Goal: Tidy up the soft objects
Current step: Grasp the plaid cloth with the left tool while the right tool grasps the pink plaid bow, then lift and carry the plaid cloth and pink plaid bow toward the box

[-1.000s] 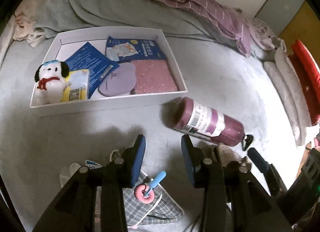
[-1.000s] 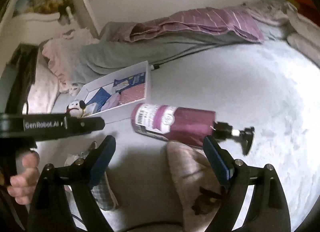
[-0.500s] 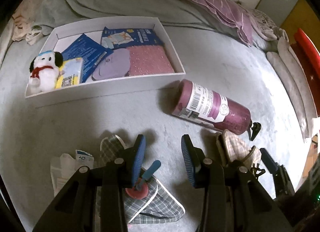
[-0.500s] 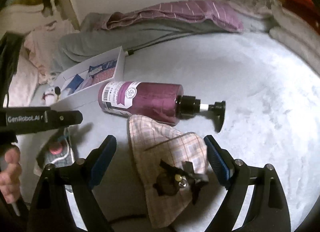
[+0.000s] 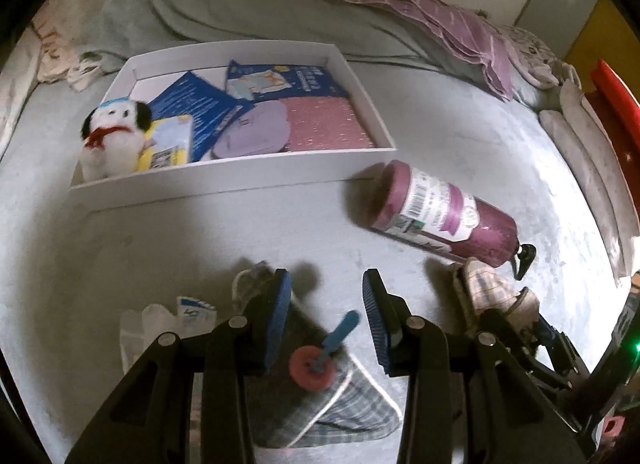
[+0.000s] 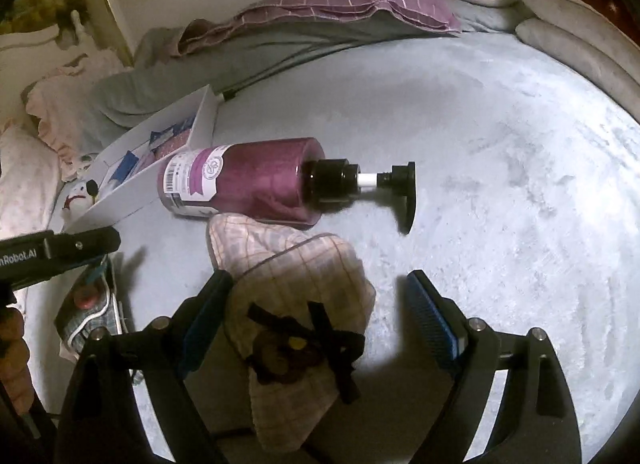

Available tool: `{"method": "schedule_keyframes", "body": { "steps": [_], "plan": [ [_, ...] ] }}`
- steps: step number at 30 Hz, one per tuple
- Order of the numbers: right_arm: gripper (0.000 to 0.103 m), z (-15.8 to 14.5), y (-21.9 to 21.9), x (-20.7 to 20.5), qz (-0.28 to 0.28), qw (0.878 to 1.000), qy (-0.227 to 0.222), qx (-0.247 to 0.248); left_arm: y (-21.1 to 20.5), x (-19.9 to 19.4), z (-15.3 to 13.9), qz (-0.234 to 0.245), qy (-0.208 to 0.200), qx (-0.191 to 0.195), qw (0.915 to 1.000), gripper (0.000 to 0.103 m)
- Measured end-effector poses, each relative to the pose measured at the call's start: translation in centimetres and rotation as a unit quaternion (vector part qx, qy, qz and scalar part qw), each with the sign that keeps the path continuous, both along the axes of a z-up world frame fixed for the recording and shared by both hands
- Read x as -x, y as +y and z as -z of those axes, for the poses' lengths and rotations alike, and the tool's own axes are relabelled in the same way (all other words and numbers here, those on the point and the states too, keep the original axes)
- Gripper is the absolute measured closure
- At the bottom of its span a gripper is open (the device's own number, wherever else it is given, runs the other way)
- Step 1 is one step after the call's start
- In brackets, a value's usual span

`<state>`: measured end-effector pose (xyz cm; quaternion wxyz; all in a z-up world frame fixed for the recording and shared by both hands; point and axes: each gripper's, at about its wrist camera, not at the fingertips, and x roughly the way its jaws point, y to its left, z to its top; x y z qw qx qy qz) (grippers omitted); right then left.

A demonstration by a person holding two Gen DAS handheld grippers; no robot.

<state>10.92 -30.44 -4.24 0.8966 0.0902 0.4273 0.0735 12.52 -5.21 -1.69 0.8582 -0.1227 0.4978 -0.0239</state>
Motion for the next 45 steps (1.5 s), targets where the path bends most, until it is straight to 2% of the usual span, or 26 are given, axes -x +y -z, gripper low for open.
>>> {"method": "schedule_keyframes", "body": {
  "steps": [2,4,5,9,11,14,19,23,26,28,31,35,40,44,45],
  "plan": [
    [0.022,0.0,0.5,0.2,-0.013,1.0,-0.006,0.006,0.7,0.5,0.1,-0.016,-0.001,0.007,0.9999,0.066],
    [0.024,0.0,1.2,0.3,-0.03,0.999,-0.007,0.011,1.0,1.0,0.3,-0.023,0.002,0.005,0.9997,0.056],
    [0.024,0.0,1.5,0.4,-0.034,0.999,-0.007,0.016,0.9,1.1,0.4,-0.024,0.005,0.0,0.9997,0.054],
    [0.03,0.1,1.8,0.4,-0.033,0.999,-0.009,0.028,0.4,1.3,1.3,-0.025,0.025,-0.021,0.9992,0.054],
    [0.037,0.1,1.8,0.4,-0.027,0.999,-0.008,0.024,0.6,1.3,1.4,-0.028,0.027,-0.021,0.999,0.054],
    [0.04,-0.3,1.6,0.6,-0.028,0.999,-0.016,0.017,1.2,1.7,0.9,-0.039,0.023,-0.014,0.9989,0.054],
    [0.041,-2.1,2.3,1.7,-0.059,0.997,-0.058,0.001,1.7,2.2,0.3,-0.048,0.023,-0.026,0.9983,0.053],
    [0.041,-3.8,2.8,1.8,-0.083,0.994,-0.075,-0.009,1.9,2.2,1.1,-0.044,0.047,-0.017,0.9978,0.05],
    [0.041,-4.9,2.7,1.6,-0.078,0.993,-0.088,-0.027,1.9,2.0,1.8,-0.046,0.06,0.007,0.9971,0.05],
    [0.041,-5.1,2.6,1.3,-0.076,0.993,-0.088,-0.038,2.0,1.9,2.1,-0.047,0.068,0.024,0.9963,0.062],
    [0.041,-5.0,2.4,0.9,-0.074,0.993,-0.078,-0.053,1.5,2.1,1.8,-0.036,0.066,0.02,0.997,0.068],
    [0.041,-4.4,2.3,0.6,-0.073,0.994,-0.062,-0.061,0.9,2.3,1.4,-0.03,0.061,0.002,0.9977,0.071],
    [0.041,-4.5,2.3,0.4,-0.074,0.993,-0.05,-0.07,1.4,2.6,0.7,-0.028,0.057,0.018,0.9978,0.076],
    [0.041,-4.4,2.6,-0.2,-0.084,0.992,-0.03,-0.091,1.2,2.5,-0.3,-0.02,0.05,0.011,0.9985,0.083],
    [0.041,-4.4,2.8,-0.5,-0.089,0.991,-0.018,-0.1,1.1,2.4,-0.7,-0.021,0.046,0.002,0.9987,0.096]
  ]
}}
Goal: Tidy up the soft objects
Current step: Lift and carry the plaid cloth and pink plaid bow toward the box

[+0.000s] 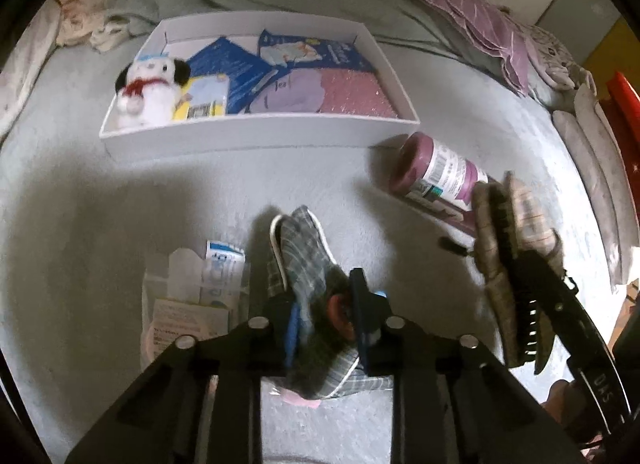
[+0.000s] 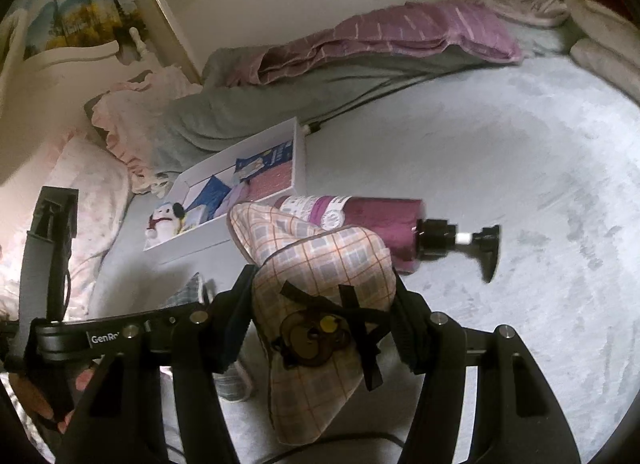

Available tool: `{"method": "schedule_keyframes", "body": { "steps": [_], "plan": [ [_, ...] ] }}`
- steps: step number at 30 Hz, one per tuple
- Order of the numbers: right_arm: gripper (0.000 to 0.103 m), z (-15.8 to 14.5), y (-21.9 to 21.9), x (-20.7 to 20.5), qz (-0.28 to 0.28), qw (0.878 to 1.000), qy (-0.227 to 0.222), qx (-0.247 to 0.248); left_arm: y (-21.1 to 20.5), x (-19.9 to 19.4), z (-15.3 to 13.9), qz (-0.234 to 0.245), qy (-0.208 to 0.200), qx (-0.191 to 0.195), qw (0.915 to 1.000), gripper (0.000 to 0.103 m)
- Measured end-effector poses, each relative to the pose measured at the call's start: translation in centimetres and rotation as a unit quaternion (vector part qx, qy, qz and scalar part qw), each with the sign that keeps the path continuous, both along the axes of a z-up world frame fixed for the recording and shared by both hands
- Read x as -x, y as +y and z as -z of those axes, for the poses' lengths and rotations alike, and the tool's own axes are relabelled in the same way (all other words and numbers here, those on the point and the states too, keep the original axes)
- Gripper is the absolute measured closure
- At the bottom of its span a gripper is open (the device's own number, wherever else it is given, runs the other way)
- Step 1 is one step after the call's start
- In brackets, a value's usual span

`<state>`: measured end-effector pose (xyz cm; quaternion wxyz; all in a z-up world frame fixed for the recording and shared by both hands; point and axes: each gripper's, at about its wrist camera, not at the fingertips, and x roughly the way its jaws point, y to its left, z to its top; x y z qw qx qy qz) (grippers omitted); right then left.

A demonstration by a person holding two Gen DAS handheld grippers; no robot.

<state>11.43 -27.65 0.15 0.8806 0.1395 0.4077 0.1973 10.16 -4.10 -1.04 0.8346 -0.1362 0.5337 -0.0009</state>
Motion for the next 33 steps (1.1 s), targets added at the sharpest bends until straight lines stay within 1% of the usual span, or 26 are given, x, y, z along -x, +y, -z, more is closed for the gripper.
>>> {"method": "schedule_keyframes", "body": {
  "steps": [1,2,4,6,13,16,19,22,24,25,28,30,33],
  "plan": [
    [0.041,0.0,0.2,-0.3,-0.005,1.0,0.008,-0.006,-0.1,-0.1,-0.4,-0.002,-0.004,-0.017,0.9998,0.102],
    [0.041,-0.1,0.4,-0.5,-0.012,1.0,0.015,-0.013,-0.2,-0.2,-0.8,0.0,-0.007,-0.027,0.9996,0.102],
    [0.041,-0.5,0.9,-1.0,-0.024,0.999,0.026,-0.026,-0.2,-0.5,-1.4,0.004,-0.011,-0.026,0.9996,0.102],
    [0.041,-1.0,1.2,-1.4,-0.029,0.999,0.026,-0.033,-0.2,-0.7,-2.0,0.001,-0.018,-0.03,0.9994,0.102],
    [0.041,-3.5,1.6,-2.9,-0.018,0.999,0.017,-0.029,0.0,-1.0,-5.3,0.001,-0.054,-0.049,0.9974,0.102],
    [0.041,-4.8,2.2,-4.0,-0.019,0.999,0.016,-0.027,0.3,-2.0,-6.8,-0.005,-0.069,-0.059,0.9959,0.102],
    [0.041,-5.8,2.9,-5.6,-0.021,0.998,0.027,-0.044,0.6,-3.2,-8.2,-0.011,-0.085,-0.06,0.9945,0.102],
    [0.041,-6.9,3.9,-7.2,-0.016,0.998,0.028,-0.059,1.2,-4.7,-9.3,-0.019,-0.096,-0.053,0.9938,0.102],
    [0.041,-7.6,4.6,-8.2,-0.014,0.997,0.027,-0.069,1.9,-5.9,-9.9,-0.025,-0.104,-0.037,0.9936,0.102],
    [0.041,-8.0,5.0,-8.9,-0.013,0.997,0.029,-0.077,2.4,-6.6,-10.2,-0.031,-0.108,-0.028,0.9933,0.102],
    [0.041,-8.8,6.1,-11.0,-0.012,0.993,0.044,-0.105,3.5,-8.3,-10.9,-0.04,-0.122,-0.018,0.9915,0.102],
    [0.041,-9.2,7.1,-12.6,-0.014,0.992,0.05,-0.115,4.3,-9.4,-10.8,-0.043,-0.132,-0.012,0.9902,0.102],
    [0.041,-9.1,8.6,-14.9,-0.017,0.992,0.059,-0.112,5.7,-11.0,-9.6,-0.057,-0.135,0.005,0.9891,0.102]
  ]
}}
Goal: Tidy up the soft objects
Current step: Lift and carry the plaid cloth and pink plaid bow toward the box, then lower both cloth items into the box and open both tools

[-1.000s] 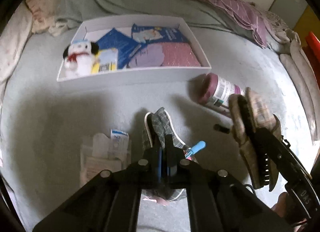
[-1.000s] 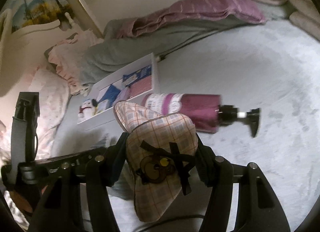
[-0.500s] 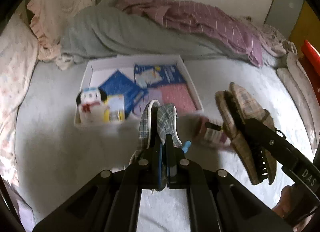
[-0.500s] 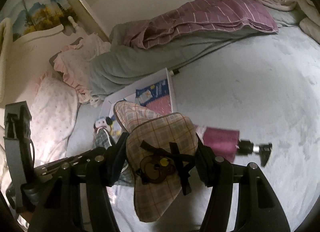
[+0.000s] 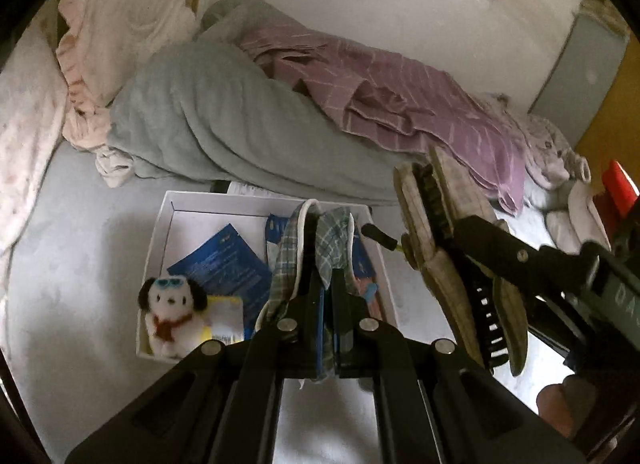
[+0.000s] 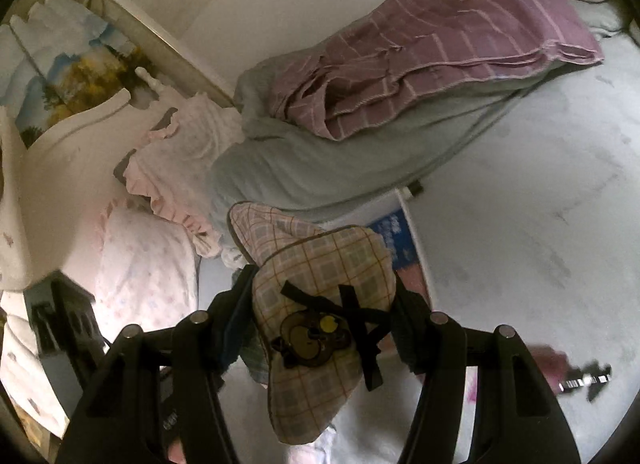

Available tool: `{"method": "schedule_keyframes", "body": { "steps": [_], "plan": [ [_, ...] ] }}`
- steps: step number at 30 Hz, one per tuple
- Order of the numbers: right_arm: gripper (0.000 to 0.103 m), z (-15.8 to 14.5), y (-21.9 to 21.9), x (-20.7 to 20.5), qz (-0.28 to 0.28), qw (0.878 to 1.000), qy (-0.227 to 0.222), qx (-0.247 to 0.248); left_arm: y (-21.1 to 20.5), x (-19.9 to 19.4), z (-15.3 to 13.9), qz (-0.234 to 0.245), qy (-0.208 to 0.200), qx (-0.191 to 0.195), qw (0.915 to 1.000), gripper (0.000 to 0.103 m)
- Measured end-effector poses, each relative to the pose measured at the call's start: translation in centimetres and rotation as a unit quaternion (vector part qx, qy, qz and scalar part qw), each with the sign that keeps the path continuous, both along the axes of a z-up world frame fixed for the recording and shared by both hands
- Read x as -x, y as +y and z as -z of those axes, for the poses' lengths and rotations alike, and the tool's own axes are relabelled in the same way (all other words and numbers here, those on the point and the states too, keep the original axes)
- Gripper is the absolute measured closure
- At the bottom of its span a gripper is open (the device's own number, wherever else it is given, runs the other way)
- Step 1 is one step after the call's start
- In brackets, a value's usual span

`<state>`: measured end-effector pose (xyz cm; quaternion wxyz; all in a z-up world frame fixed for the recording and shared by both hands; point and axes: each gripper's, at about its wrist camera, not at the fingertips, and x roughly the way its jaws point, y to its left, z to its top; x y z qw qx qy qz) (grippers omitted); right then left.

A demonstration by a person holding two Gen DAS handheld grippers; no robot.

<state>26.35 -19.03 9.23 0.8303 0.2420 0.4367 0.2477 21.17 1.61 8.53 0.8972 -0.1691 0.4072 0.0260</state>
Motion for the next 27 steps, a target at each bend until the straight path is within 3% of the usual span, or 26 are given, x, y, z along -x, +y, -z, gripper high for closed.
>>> {"method": "schedule_keyframes", "body": {
  "steps": [5,8,12,17,23,27],
  "plan": [
    [0.041,3.0,1.7,-2.6,-0.017,1.0,0.016,0.01,1.3,-1.3,2.8,-0.006,0.009,0.003,0.9999,0.102],
    [0.041,6.4,2.1,-3.5,-0.012,0.999,0.05,0.015,2.1,-1.3,3.4,-0.023,0.012,0.005,0.9996,0.102],
    [0.041,8.6,2.6,-4.1,-0.01,0.997,0.074,0.022,3.4,-1.5,4.5,-0.039,0.028,0.01,0.9988,0.102],
    [0.041,9.4,4.3,-4.0,-0.018,0.997,0.062,0.04,4.4,-2.3,6.1,-0.055,0.036,0.008,0.9978,0.102],
    [0.041,10.6,5.7,-4.1,-0.016,0.992,0.063,0.105,6.1,-3.0,8.1,-0.07,0.055,0.025,0.9957,0.102],
    [0.039,10.5,6.7,-3.9,-0.046,0.987,0.042,0.15,7.2,-3.7,9.7,-0.081,0.068,0.046,0.9933,0.102]
  ]
}}
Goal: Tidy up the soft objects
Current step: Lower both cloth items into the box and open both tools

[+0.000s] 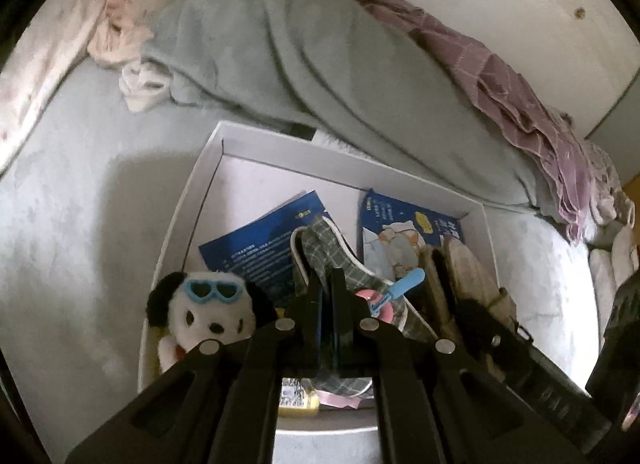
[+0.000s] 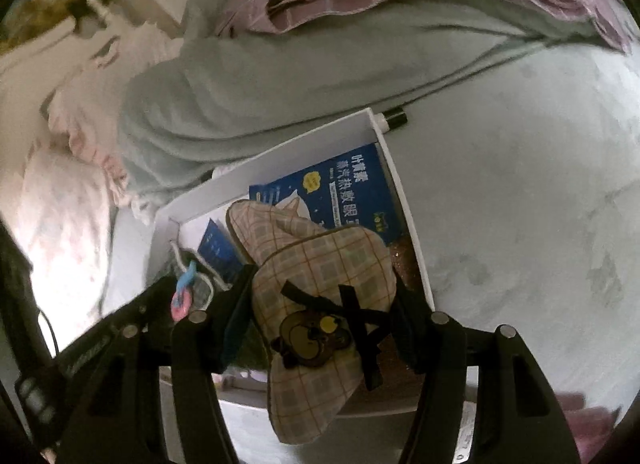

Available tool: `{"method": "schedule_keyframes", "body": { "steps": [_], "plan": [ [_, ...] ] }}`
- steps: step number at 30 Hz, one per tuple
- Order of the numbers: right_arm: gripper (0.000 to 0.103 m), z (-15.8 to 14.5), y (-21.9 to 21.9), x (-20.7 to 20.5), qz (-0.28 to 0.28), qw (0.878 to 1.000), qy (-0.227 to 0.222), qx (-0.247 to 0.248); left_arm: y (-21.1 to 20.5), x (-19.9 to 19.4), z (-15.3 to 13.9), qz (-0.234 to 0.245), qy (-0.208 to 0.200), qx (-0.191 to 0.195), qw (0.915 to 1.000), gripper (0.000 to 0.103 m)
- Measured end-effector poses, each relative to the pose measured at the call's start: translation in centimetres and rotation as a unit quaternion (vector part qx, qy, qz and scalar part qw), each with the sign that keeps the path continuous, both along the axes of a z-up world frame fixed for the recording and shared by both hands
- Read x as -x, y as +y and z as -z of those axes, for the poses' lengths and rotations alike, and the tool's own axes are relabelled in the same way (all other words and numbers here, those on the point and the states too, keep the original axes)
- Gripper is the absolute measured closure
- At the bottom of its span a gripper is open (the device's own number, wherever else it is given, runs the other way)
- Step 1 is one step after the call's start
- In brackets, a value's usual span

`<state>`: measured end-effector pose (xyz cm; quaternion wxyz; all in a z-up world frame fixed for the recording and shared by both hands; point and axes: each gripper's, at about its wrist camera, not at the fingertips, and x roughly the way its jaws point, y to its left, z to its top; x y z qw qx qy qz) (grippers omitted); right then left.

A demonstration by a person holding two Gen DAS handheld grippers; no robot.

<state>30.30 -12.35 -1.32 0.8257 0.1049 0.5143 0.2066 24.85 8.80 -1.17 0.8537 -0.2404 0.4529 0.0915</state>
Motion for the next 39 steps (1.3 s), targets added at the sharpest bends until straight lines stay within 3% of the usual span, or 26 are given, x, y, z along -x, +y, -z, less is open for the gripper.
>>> {"method": "schedule_keyframes", "body": {
  "steps": [2,5,7,12,15,18,22,25,27,28,29,39],
  "plan": [
    [0.038,0.3,0.6,0.1,-0.012,0.999,-0.006,0.034,0.2,0.0,0.3,-0.003,-0.002,0.012,0.9999,0.102],
    [0.037,0.3,0.6,0.2,-0.012,0.999,-0.01,0.043,0.4,0.2,0.0,-0.008,0.0,0.013,0.9999,0.094],
    [0.036,0.0,0.3,0.4,-0.009,0.999,-0.016,0.036,0.1,0.5,-0.6,-0.006,-0.001,0.005,1.0,0.079],
    [0.029,-0.8,-1.2,0.5,0.023,0.999,-0.041,-0.027,-0.6,1.2,-2.2,0.007,-0.024,0.007,0.9997,0.067],
    [0.029,-1.0,-1.7,0.3,0.035,0.996,-0.056,-0.062,-1.3,1.3,-2.7,0.02,-0.022,0.007,0.9995,0.066],
    [0.029,-0.5,-1.8,0.1,0.039,0.995,-0.044,-0.076,-1.9,1.2,-2.7,0.027,-0.001,-0.008,0.9996,0.066],
    [0.029,-1.9,-1.9,0.2,0.028,0.998,-0.028,-0.049,-2.3,1.4,-2.6,0.04,0.031,-0.012,0.9987,0.066],
    [0.03,-3.3,-2.0,0.7,0.017,1.0,-0.007,0.025,-2.3,1.9,-2.9,0.044,0.036,-0.007,0.9984,0.066],
    [0.049,-3.3,-2.2,0.9,0.008,0.998,0.027,0.054,-2.6,2.2,-3.3,0.048,0.037,-0.01,0.9981,0.066],
    [0.063,-3.2,-2.4,1.0,-0.002,0.998,0.045,0.048,-2.7,2.4,-3.5,0.049,0.038,-0.012,0.998,0.066],
    [0.071,-3.0,-2.4,1.0,-0.012,0.997,0.058,0.039,-2.9,2.5,-3.6,0.052,0.038,-0.015,0.9978,0.066],
    [0.074,-1.5,-1.9,0.7,0.008,0.996,0.052,0.075,-3.8,2.2,-3.4,0.06,0.054,-0.029,0.9963,0.066]
  ]
}}
